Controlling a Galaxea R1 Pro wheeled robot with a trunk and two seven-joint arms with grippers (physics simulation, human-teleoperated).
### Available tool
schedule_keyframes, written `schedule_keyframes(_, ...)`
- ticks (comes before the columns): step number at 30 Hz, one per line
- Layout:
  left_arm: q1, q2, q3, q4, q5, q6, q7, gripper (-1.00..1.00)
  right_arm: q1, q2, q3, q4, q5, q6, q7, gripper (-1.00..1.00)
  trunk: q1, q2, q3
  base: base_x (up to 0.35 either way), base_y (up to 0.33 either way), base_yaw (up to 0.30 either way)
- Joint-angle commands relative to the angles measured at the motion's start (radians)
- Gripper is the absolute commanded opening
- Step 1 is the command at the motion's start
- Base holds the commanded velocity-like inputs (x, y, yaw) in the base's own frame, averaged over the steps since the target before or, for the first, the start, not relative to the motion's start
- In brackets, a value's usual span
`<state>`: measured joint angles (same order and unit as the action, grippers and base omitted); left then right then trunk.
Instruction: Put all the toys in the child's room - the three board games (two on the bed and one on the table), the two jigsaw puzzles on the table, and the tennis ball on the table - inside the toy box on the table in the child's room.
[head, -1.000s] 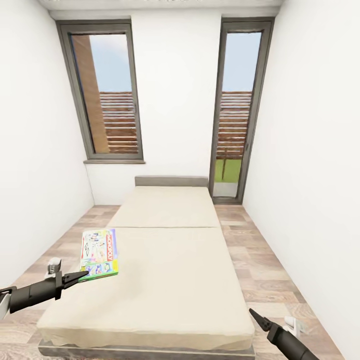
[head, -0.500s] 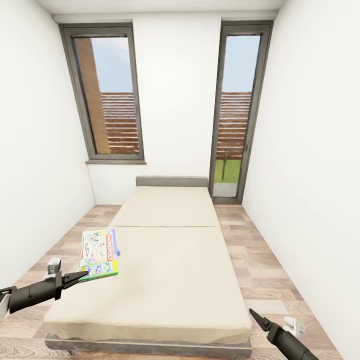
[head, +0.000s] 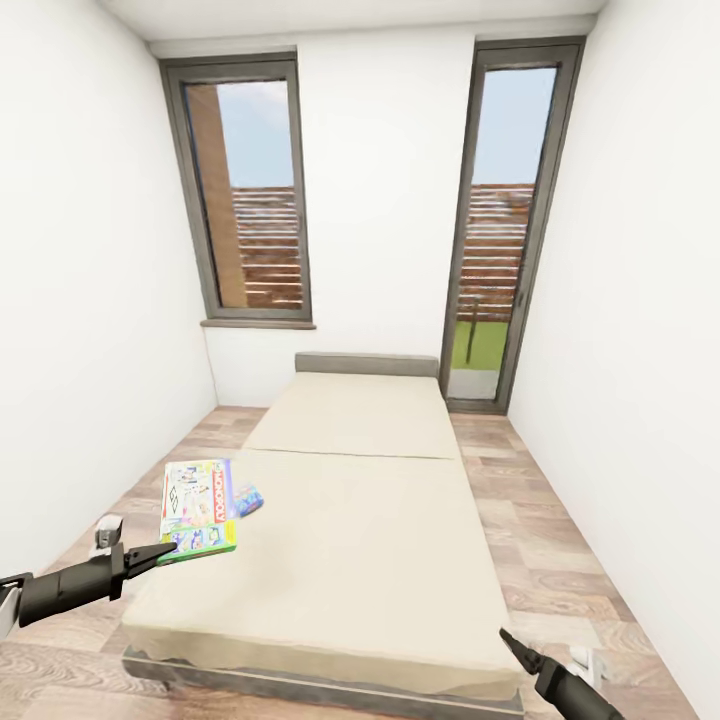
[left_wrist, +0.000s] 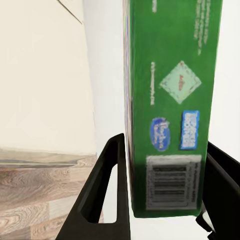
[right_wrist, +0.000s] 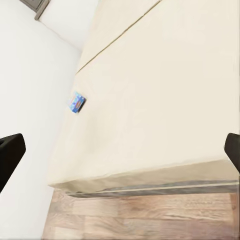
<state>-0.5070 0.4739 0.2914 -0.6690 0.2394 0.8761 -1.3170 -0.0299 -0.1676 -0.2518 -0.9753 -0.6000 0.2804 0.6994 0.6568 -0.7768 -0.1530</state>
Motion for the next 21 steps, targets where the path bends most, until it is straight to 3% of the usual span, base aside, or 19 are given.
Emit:
schedule_keyframes(1, -0.001, 0.000, 0.000, 0.000, 0.002, 0.009, -0.001, -1.00, -0.001, 0.000, -0.001, 0.007, -0.009, 0.010, 0.002, 1.00, -0.004, 0.006, 0.002, 0.000, 0.000, 0.045)
schedule_keyframes(21, -0.002, 0.000, 0.001, 0.000, 0.001, 0.008, 0.002, -1.00, -0.001, 0.000, -0.001, 0.020, -0.009, 0.010, -0.001, 1.00, -0.080, 0.146, 0.048, 0.000, 0.000, 0.004)
